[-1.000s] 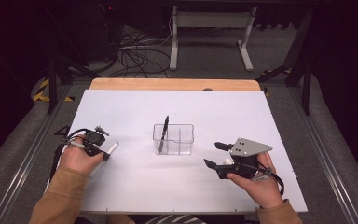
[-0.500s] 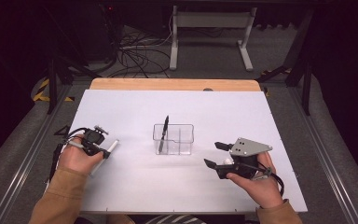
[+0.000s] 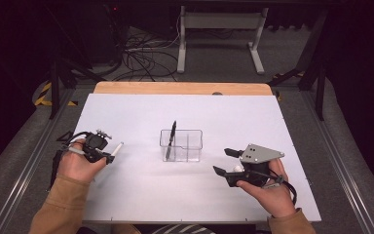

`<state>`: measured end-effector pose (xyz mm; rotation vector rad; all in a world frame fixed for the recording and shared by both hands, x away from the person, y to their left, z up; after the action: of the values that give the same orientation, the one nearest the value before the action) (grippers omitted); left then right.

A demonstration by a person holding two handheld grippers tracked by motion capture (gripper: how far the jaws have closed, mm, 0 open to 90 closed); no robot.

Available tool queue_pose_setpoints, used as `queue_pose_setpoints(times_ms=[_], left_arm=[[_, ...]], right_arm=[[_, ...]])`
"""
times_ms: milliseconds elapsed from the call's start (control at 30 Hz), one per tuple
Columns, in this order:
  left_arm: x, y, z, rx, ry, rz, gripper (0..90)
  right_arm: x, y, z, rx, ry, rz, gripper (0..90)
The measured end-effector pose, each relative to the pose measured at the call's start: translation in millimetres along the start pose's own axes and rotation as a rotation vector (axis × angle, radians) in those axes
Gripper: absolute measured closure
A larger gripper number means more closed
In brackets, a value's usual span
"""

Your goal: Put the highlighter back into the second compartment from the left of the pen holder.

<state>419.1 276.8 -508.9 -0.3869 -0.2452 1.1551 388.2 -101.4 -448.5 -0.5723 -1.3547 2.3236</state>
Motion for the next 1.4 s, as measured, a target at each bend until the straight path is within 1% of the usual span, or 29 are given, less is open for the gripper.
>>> queue_pose_setpoints(times_ms=[67, 100, 267, 300, 400, 567, 667, 700, 733, 900, 967, 1000, 1033, 1067, 1167, 1233, 1300, 1400], left_arm=[[-0.1, -0.6, 2.3, -0.005, 0.002, -0.003, 78.7], [-1.1, -1.6, 3.8, -0.018, 0.006, 0.001, 78.7], [-7.1, -7.9, 15.7, -0.080, 0.031, -0.012, 78.7], [-7.7, -9.7, 17.6, -0.100, 0.029, -0.016, 78.7], [-9.1, -12.5, 21.6, -0.130, 0.028, -0.017, 78.7], [-12.3, -16.7, 29.2, -0.182, 0.049, -0.019, 78.7], [-16.6, -19.8, 35.2, -0.221, 0.073, -0.018, 78.7], [-16.9, -20.7, 36.8, -0.230, 0.074, -0.021, 78.7], [-18.1, -22.5, 39.1, -0.252, 0.084, -0.017, 78.7], [-19.1, -28.1, 47.2, -0.319, 0.118, -0.019, 78.7], [-21.1, -30.5, 50.6, -0.346, 0.141, -0.020, 78.7], [-23.5, -31.6, 52.4, -0.360, 0.158, -0.012, 78.6], [-24.1, -33.2, 54.9, -0.376, 0.165, -0.021, 78.7], [-25.5, -34.3, 56.3, -0.388, 0.175, -0.020, 78.7], [-27.3, -38.9, 62.0, -0.436, 0.192, -0.024, 78.7], [-27.1, -41.6, 64.1, -0.467, 0.204, -0.014, 78.7], [-26.5, -43.6, 66.2, -0.494, 0.202, -0.010, 78.6], [-29.8, -46.8, 71.6, -0.541, 0.238, -0.013, 78.6]], right_arm=[[0.0, 0.0, 0.0, 0.000, 0.000, -0.001, 32.4], [-0.2, -0.1, 0.1, 0.000, 0.001, 0.000, 32.4], [-0.2, 0.0, -0.1, 0.000, 0.001, 0.001, 32.3], [-0.2, 0.0, -0.2, 0.000, 0.001, 0.001, 32.4], [-0.1, 0.3, -0.5, 0.002, 0.001, 0.004, 32.4], [-1.0, 0.3, 0.0, 0.002, 0.004, 0.002, 32.4], [-0.8, 0.6, -0.6, 0.002, 0.002, 0.002, 32.4], [-0.8, 0.9, -0.8, 0.004, 0.002, 0.002, 32.3], [-0.8, 0.9, -0.9, 0.004, 0.002, 0.002, 32.4], [-0.8, 1.3, -1.2, 0.005, 0.000, 0.000, 32.4], [-1.2, 1.4, -1.4, 0.004, 0.000, -0.001, 32.4], [-1.4, 1.6, -1.4, 0.005, 0.001, -0.001, 32.4], [-1.6, 1.8, -1.6, 0.005, 0.001, -0.001, 32.4], [-1.6, 2.0, -1.8, 0.006, 0.000, -0.003, 32.4], [-1.7, 2.3, -1.9, 0.007, 0.000, -0.003, 32.3], [-1.5, 2.0, -1.9, 0.005, 0.000, -0.004, 32.4], [-1.5, 1.8, -1.6, 0.003, 0.000, -0.004, 32.3], [-2.1, 1.7, -1.0, 0.002, 0.002, -0.006, 32.4]])
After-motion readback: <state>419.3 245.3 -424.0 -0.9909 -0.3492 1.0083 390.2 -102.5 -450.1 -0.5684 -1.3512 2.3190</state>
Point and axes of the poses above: each handheld gripper's, and its own axes: z roughly backward along the jaws, y roughly out of its underside, x roughly to its left, the point moved 9 cm from there along -z, roughly forward along the jaws, and after that the axes turned 4 degrees about z, right-handed, at the moved point
